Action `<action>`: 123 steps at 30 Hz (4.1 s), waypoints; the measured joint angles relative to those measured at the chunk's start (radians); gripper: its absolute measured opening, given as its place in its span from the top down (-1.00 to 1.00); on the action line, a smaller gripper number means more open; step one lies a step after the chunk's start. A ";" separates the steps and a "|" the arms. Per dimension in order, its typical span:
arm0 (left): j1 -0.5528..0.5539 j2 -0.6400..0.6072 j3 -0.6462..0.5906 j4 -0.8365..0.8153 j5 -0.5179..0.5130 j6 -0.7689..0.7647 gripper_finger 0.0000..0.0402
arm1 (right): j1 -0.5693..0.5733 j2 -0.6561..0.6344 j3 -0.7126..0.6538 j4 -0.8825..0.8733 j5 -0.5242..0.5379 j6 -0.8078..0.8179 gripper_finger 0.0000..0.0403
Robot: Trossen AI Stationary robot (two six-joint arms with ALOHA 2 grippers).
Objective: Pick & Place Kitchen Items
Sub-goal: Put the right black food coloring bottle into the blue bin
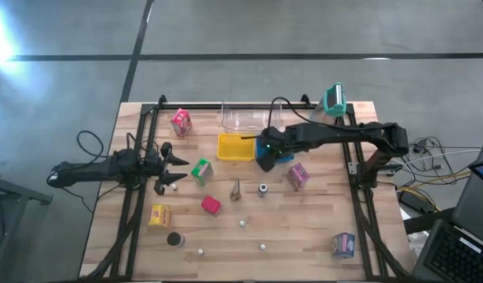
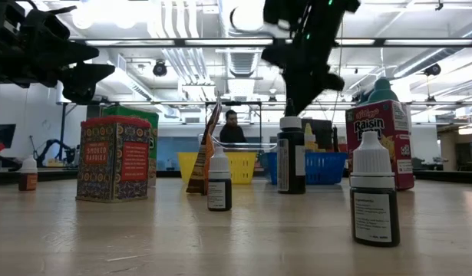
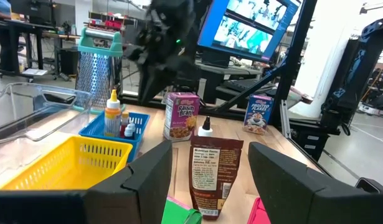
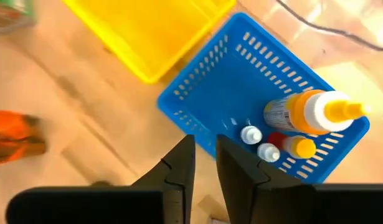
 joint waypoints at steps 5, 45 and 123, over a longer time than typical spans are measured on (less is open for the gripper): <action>0.000 0.000 0.000 0.000 0.000 0.000 -0.09 | 0.094 -0.058 0.000 0.000 0.035 0.008 0.74; 0.000 0.000 0.000 0.000 0.000 0.013 -0.09 | 0.766 -0.096 0.000 0.005 0.318 0.369 0.87; 0.000 0.002 0.000 0.000 0.000 -0.023 -0.09 | 0.686 0.531 0.467 -0.074 -0.151 0.026 0.34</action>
